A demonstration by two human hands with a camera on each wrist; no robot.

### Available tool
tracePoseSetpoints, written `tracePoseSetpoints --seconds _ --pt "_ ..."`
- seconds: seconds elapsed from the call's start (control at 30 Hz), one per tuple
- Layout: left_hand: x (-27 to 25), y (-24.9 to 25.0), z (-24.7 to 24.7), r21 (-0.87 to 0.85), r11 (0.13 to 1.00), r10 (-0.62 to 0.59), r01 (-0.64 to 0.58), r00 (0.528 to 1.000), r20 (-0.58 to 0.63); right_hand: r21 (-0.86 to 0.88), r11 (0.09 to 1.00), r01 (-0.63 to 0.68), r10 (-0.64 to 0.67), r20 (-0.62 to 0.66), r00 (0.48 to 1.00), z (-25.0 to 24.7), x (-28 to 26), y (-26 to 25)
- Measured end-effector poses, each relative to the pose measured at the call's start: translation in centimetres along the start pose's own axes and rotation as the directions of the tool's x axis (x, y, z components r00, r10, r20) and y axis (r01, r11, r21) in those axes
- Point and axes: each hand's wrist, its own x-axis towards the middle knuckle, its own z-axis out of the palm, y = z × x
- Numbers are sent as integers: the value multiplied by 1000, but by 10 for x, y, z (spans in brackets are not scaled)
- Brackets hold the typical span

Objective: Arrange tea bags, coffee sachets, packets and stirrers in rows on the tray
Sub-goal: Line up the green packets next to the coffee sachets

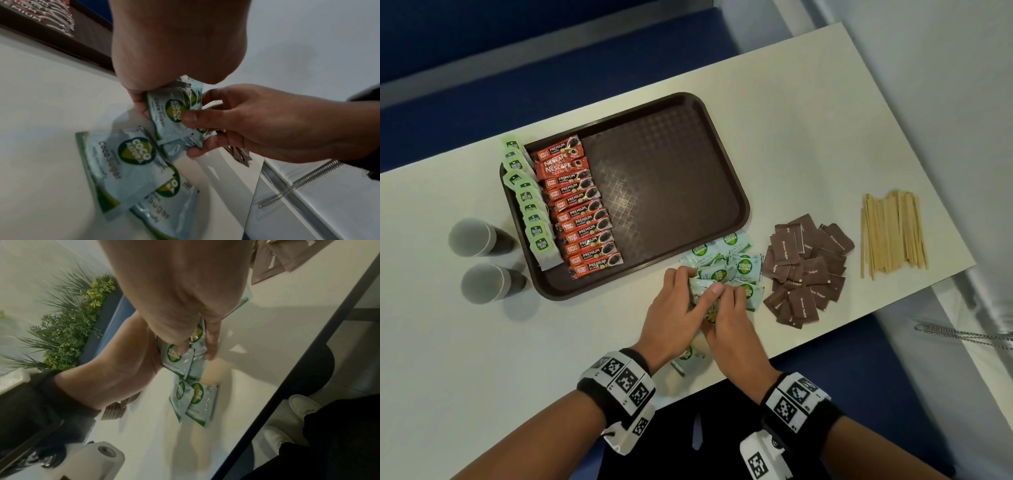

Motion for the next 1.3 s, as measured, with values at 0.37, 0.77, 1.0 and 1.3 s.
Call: tracePoseSetpoints --seconds 0.37,0.77,1.0,1.3 --pt "13 -7 -1 -40 994 95 -104 980 -174 293 956 14 27 -134 991 15 -6 4" --pt "26 4 -11 -247 964 21 -101 951 -308 395 910 125 -42 -212 976 -4 3 -4" --pt "30 2 -14 -305 950 -53 -71 923 -380 396 907 141 -54 -223 973 -3 16 -3" --pt "26 4 -29 -434 897 -120 -78 904 -411 300 933 200 -120 -265 957 -11 20 -17"
